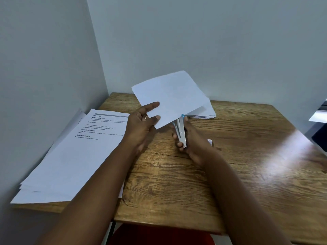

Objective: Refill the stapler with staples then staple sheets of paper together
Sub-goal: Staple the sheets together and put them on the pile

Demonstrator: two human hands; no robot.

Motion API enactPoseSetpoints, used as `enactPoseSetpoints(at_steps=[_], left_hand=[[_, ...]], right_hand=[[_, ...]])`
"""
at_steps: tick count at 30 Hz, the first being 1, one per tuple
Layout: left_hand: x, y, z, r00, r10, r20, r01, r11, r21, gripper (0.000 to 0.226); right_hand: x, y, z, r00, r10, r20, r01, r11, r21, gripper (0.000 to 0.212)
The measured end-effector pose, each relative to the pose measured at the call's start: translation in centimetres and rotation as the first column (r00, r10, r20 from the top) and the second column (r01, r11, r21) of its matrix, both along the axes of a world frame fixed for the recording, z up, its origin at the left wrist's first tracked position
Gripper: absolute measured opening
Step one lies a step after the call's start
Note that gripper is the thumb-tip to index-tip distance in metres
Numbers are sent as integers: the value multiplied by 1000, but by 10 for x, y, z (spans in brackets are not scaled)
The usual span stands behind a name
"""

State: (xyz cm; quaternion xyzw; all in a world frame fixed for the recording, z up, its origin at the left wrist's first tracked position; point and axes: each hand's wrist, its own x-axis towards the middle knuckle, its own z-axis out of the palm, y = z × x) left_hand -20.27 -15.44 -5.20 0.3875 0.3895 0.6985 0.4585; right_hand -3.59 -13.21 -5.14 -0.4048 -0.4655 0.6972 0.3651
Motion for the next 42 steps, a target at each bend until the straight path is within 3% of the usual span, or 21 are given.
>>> enactPoseSetpoints(at_steps=[6, 9, 13, 21, 42], left_hand=[[2, -3, 4, 995, 76, -62, -75, 997, 17, 45], [5, -6, 6, 990, 100, -104, -100, 995, 7, 45], [7, -9, 7, 963, 138, -231, -142, 990, -2, 44], [10, -10, 8, 949, 130, -287, -136, 991, 0, 45], [15, -19, 17, 953, 99, -287, -95, 995, 31, 44]], right_hand=[[-4, -5, -1, 984, 176, -38, -171, 979, 109, 32], [-6, -6, -2, 979, 201, -19, -197, 972, 128, 34], [-6, -6, -4, 984, 177, -32, -171, 975, 145, 34], [-7, -5, -6, 991, 135, -15, -131, 980, 151, 31], [-12, -4, -9, 999, 32, 2, -32, 985, 171, 23]])
